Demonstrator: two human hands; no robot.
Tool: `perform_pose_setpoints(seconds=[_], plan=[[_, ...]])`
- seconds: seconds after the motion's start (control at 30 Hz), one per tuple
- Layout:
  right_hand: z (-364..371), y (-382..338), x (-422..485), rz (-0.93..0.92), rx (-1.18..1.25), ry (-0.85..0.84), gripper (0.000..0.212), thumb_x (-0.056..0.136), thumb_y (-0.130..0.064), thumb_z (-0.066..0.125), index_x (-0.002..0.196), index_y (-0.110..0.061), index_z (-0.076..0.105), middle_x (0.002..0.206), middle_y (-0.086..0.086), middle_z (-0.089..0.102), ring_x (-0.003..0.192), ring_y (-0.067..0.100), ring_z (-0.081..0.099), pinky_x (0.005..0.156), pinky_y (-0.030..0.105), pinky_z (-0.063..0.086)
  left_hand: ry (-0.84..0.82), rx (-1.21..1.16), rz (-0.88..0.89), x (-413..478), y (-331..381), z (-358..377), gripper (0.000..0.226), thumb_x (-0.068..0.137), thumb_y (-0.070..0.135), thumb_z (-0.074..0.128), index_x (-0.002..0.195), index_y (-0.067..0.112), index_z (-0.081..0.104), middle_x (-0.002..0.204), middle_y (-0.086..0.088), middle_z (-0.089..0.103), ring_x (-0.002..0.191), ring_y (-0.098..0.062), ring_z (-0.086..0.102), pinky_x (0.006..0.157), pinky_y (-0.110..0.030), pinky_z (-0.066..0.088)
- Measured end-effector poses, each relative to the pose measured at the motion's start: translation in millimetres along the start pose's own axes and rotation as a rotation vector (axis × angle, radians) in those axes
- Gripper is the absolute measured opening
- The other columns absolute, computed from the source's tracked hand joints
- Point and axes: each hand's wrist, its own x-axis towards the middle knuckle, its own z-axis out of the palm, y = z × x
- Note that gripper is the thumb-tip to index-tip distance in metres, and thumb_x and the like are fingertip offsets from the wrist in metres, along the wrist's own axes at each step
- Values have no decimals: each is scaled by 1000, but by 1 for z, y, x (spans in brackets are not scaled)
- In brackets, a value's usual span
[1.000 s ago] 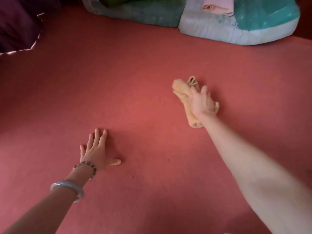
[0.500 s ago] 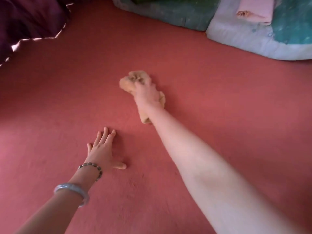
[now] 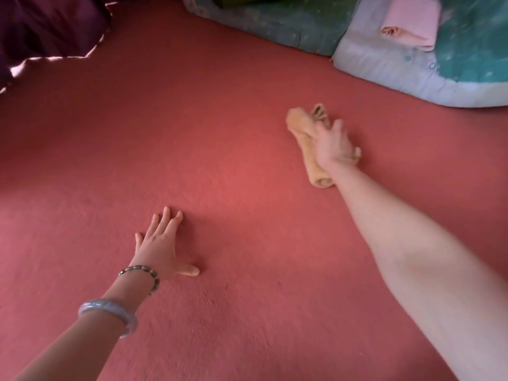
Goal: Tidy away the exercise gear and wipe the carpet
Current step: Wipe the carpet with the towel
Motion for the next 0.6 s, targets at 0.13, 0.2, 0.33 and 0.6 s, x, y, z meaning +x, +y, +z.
perform_pose_setpoints(seconds=[0.13,0.2,0.33,0.6], plan=[[-12,89,-19,281,-94,73,35,97,-12,31,128,-13,49,129,25,36,117,42,41,91,48,41,12,-2,6,-2,2,-2,135,47,50,87,149,26,2,157,3,-14,144,-20,-12,113,-56,6],[-15,97,-32,354,-71,62,36,98,-16,33,131,-16,47,134,24,34,118,42,41,95,48,39,13,-2,5,-2,3,-2,135,46,49,87,149,25,3,157,3,-12,144,-20,-12,113,-57,5],[-6,27,-84,50,-37,-92,40,98,-21,35,137,-27,40,141,19,29,119,40,42,93,45,40,28,1,3,-1,1,1,136,44,49,89,149,26,5,157,3,-11,144,-20,-11,113,-58,6],[8,-82,-247,-638,-46,-366,39,94,-11,42,132,-16,43,127,20,38,108,41,47,71,44,44,85,49,26,-1,-5,9,134,46,55,86,149,26,7,158,0,-4,145,-21,-4,113,-55,10]])
